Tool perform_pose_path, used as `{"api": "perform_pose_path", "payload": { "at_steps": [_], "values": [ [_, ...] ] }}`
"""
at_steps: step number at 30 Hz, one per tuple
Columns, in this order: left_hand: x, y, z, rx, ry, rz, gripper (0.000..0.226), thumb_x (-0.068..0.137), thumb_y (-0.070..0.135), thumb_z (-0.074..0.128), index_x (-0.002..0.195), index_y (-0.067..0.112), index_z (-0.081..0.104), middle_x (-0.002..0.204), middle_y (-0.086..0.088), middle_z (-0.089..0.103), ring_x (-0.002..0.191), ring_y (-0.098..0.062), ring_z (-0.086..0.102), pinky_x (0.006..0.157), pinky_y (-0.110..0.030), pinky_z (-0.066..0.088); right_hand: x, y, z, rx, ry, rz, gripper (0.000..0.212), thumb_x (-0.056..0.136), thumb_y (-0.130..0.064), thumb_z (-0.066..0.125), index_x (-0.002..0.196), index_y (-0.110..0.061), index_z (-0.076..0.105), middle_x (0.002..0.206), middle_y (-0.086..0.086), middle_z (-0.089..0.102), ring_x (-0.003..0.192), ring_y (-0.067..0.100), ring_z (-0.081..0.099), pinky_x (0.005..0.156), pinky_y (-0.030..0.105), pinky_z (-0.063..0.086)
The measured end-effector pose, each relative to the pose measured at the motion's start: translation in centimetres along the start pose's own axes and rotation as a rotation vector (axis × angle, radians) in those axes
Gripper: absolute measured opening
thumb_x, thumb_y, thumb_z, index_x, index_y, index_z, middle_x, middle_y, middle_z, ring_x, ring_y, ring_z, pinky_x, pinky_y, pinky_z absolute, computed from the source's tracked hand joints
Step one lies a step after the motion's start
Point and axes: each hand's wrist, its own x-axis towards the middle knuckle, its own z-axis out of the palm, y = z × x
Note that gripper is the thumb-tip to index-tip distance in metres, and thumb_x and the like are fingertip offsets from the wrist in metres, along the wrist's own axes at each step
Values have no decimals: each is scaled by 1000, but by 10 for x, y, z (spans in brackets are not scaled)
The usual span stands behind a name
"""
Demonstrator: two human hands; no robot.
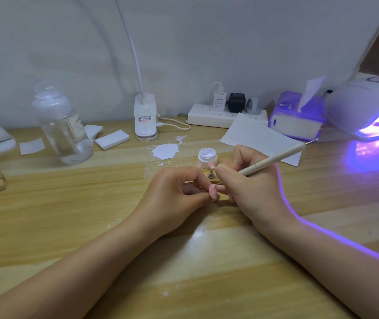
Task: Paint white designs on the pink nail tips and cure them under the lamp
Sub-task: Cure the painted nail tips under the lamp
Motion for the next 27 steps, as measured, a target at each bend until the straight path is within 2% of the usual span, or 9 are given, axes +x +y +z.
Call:
{"api": "perform_pose_path", "payload": {
  "at_steps": [3, 6, 8, 14, 19, 27],
  "values": [
    [0, 0, 0, 1, 3, 2, 13, 75, -5, 70, 68, 5, 67, 75, -1, 73, 76, -2, 69, 64, -7, 45, 0, 0, 0, -19, 2, -1, 40, 74, 6, 57, 50, -13, 31, 37, -12, 33, 31, 1, 46, 52, 39, 53],
    [0, 0, 0, -2, 0, 2, 16, 75, -6, 69, 67, 7, 66, 75, 0, 73, 76, -1, 69, 65, -7, 46, 0, 1, 0, 7, 4, 0, 40, 75, 8, 57, 51, -12, 31, 38, -11, 32, 32, 1, 48, 45, 28, 50],
    [0, 0, 0, -2, -1, 3, 15, 75, -7, 69, 67, 6, 66, 75, 0, 73, 76, -1, 69, 65, -7, 46, 1, 1, 0, 12, 0, -2, 40, 75, 8, 56, 51, -12, 31, 38, -11, 32, 31, 1, 48, 45, 27, 50],
    [0, 0, 0, 7, 6, -6, 18, 75, -7, 68, 67, 8, 66, 74, 0, 73, 75, -4, 69, 69, -9, 49, 1, 1, 0, -2, 8, 6, 43, 74, 7, 58, 49, -15, 31, 38, -11, 32, 32, 1, 46, 50, 41, 52],
    [-1, 1, 0, 18, 7, -3, 16, 75, -6, 69, 67, 8, 66, 75, 2, 73, 74, -2, 69, 67, -8, 48, 0, 1, 0, 10, -8, -4, 40, 75, 9, 56, 52, -11, 30, 37, -11, 32, 30, 2, 46, 46, 30, 51],
    [0, 1, 0, 30, 12, -4, 19, 75, -6, 69, 66, 10, 66, 74, 0, 73, 74, -4, 69, 69, -9, 49, 1, 1, 0, 17, -14, -2, 39, 75, 10, 55, 53, -10, 30, 36, -11, 33, 29, 2, 45, 46, 30, 51]
  ]
}}
